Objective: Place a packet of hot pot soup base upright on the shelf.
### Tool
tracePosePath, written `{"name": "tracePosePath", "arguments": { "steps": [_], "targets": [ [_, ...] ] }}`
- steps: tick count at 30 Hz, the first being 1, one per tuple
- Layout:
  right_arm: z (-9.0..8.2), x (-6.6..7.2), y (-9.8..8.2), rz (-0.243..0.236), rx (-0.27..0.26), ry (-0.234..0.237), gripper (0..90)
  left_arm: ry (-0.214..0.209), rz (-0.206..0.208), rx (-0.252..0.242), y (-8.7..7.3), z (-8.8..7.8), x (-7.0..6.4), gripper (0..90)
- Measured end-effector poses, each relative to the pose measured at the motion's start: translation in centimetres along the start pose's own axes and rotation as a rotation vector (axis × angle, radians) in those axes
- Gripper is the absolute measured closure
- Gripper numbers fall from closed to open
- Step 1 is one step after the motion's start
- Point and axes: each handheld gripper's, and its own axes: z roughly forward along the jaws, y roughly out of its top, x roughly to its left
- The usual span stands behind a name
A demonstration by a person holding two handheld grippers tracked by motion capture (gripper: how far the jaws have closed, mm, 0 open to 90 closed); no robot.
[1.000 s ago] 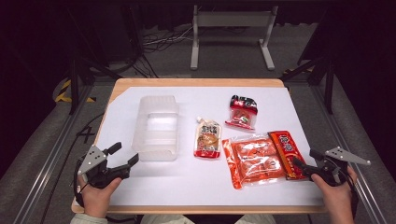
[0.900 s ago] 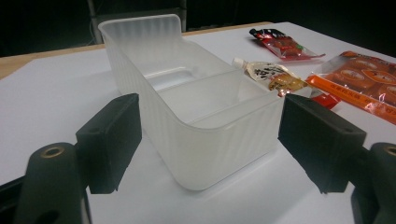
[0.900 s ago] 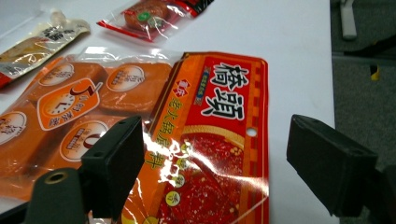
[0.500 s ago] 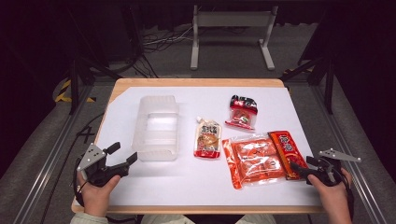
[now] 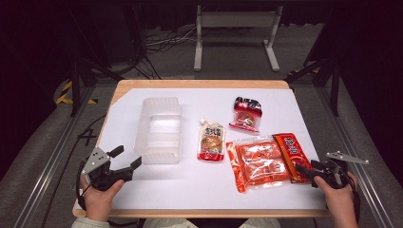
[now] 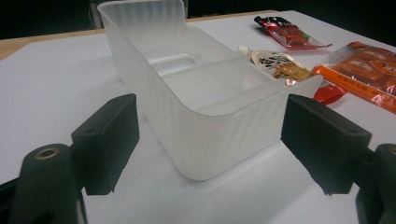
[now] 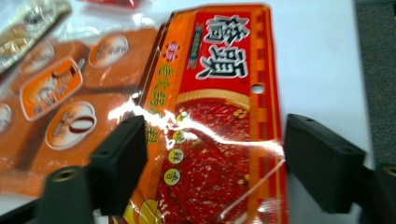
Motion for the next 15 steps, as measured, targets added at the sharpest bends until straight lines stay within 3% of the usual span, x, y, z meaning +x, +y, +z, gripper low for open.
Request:
{"name": "tracePosePath", "arguments": {
  "steps": [5,9,11,13,15],
  "targets": [
    [-0.9,-0.3,0.2,0.047,-0.054,0.042,33.7,0.000,-0.003,0.002,0.0,0.0,0.0,20.1],
    [-1.2,-0.3,0.3,0.079,-0.076,0.104,38.0,0.003,-0.005,0.001,0.0,0.1,0.0,20.1],
    [-1.3,-0.2,0.3,0.074,-0.084,0.128,46.9,0.004,-0.004,0.003,0.0,0.1,0.0,20.1],
    [-1.1,0.2,0.3,0.076,-0.070,0.198,50.2,0.003,-0.002,0.006,0.0,0.1,0.0,20.1],
    [-0.9,0.5,0.3,0.056,-0.054,0.195,51.7,0.003,-0.001,0.006,0.0,0.1,0.0,20.1]
  ]
}}
